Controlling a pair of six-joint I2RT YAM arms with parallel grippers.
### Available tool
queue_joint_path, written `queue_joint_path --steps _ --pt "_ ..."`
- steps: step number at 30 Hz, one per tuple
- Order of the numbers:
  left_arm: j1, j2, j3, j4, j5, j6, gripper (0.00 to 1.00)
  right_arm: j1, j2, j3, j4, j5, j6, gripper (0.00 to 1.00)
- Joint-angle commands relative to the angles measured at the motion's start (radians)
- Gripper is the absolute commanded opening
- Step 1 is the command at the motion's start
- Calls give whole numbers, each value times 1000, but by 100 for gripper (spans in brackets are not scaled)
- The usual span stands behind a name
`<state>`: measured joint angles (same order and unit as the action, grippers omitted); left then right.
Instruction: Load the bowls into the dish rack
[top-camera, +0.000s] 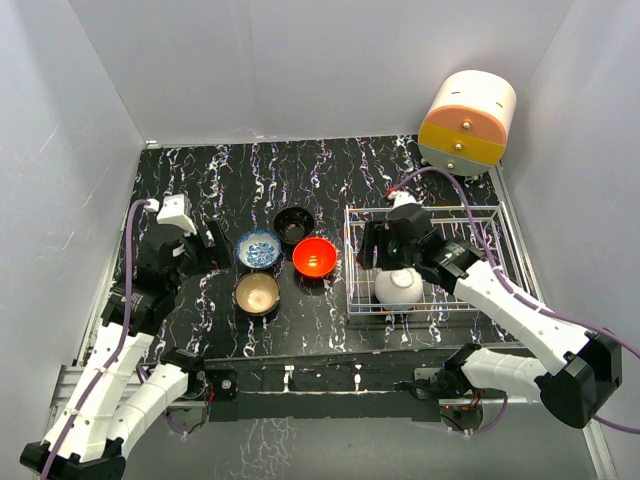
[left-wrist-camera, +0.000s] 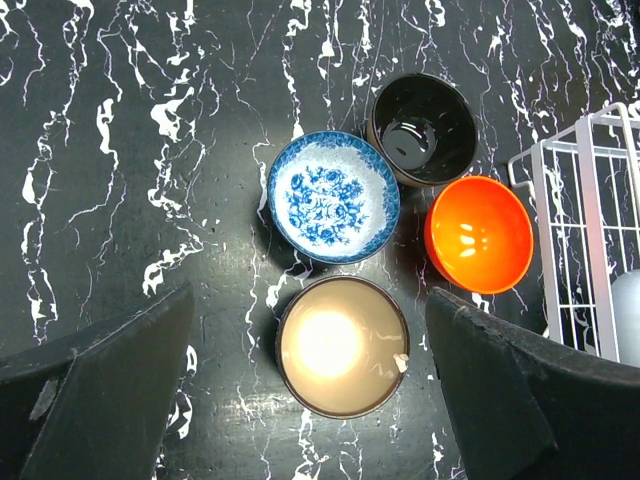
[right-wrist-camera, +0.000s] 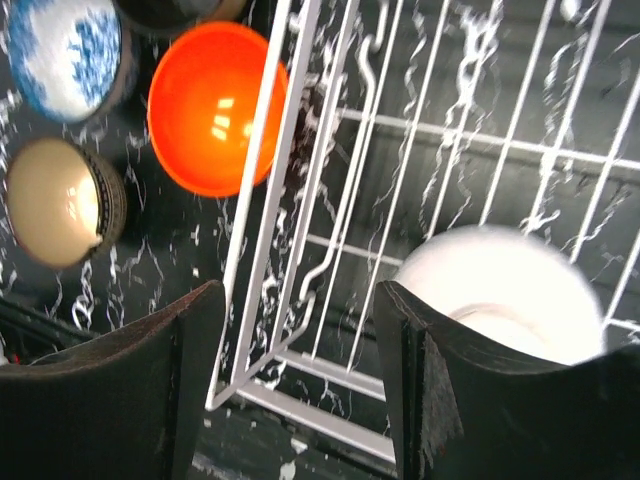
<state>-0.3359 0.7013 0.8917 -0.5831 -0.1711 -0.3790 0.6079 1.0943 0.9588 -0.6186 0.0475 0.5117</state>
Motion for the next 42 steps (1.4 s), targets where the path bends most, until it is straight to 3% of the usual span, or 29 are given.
queue_joint_path --steps 1,7,13,25,42 --pt "-3 -11 -23 20 29 -9 97 91 -4 0 -58 90 70 64" --pt "-4 3 -23 24 30 5 97 98 -74 -75 -36 124 102 64" --pt "-4 12 -18 25 36 4 97 97 -38 -124 -2 115 110 64" --pt "-3 5 -4 9 29 8 97 88 -103 -172 -138 375 216 63" --pt "-3 -50 -10 -12 47 2 97 -262 -46 -207 -113 482 204 57"
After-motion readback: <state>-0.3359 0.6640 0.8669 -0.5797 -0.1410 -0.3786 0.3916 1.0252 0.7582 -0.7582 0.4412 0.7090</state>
